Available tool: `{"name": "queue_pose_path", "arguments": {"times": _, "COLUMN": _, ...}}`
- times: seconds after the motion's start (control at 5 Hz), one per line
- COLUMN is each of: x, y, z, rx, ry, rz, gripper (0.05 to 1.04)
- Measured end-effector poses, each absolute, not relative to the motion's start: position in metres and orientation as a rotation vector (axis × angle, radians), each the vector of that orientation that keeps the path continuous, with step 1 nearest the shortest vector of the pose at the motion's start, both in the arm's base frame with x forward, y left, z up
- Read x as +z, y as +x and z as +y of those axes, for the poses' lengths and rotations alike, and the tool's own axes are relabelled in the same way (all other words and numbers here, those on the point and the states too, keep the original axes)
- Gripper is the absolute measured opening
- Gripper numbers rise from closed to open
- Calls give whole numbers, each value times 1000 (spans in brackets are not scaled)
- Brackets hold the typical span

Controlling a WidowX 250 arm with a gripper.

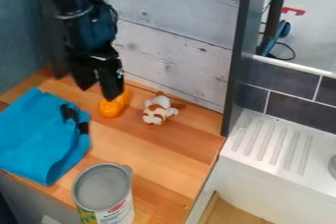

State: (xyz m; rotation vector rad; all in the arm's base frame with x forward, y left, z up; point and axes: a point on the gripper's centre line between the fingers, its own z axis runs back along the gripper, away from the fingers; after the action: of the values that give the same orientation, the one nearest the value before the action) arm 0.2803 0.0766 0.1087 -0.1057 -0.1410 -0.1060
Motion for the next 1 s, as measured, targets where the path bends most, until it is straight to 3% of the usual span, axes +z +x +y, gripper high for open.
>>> {"name": "queue_pose_path", "arguments": {"times": 0.4, "x": 83, "y": 319, "z": 61, "rx": -63, "ry": -84, "rz": -192, "gripper": 1007}}
{"name": "queue_pose_path", "arguments": {"times": 0.6, "x": 68, "y": 334, "z": 56, "rx": -7, "ry": -117, "rz": -238, "gripper": 1007}}
{"name": "queue_pose_path", "arguments": {"times": 1.0, "x": 39, "y": 350, "z": 49, "rx": 24, "ry": -75, "rz": -198, "gripper": 1007}}
